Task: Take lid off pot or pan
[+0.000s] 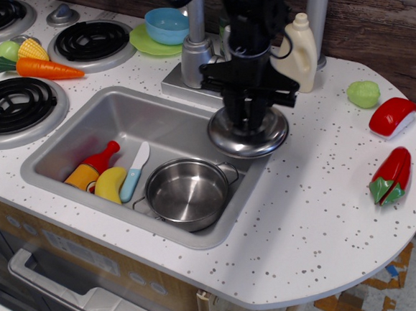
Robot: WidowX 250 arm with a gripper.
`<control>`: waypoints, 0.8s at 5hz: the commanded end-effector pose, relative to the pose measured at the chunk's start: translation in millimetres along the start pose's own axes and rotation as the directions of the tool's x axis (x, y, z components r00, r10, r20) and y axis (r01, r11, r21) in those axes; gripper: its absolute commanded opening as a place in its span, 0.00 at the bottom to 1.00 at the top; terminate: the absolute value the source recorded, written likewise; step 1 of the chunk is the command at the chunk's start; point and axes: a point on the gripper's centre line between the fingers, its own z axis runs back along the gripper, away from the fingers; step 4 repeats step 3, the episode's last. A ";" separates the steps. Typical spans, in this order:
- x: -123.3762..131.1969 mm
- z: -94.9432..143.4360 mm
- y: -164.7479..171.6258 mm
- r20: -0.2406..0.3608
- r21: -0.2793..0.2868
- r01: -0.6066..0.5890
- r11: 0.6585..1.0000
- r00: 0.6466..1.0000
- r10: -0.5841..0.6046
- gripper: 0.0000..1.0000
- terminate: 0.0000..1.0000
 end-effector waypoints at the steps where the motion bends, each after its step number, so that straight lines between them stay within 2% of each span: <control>1: 25.8 19.1 -15.5 0.060 -0.045 0.011 0.999 0.998 -0.008 0.00 0.00; 2: 30.6 16.9 -19.3 0.101 -0.082 0.019 0.996 0.995 -0.011 1.00 0.00; 3: 30.6 16.9 -19.3 0.101 -0.082 0.019 0.996 0.995 -0.011 1.00 1.00; 4: 30.6 16.9 -19.3 0.101 -0.082 0.019 0.996 0.995 -0.011 1.00 1.00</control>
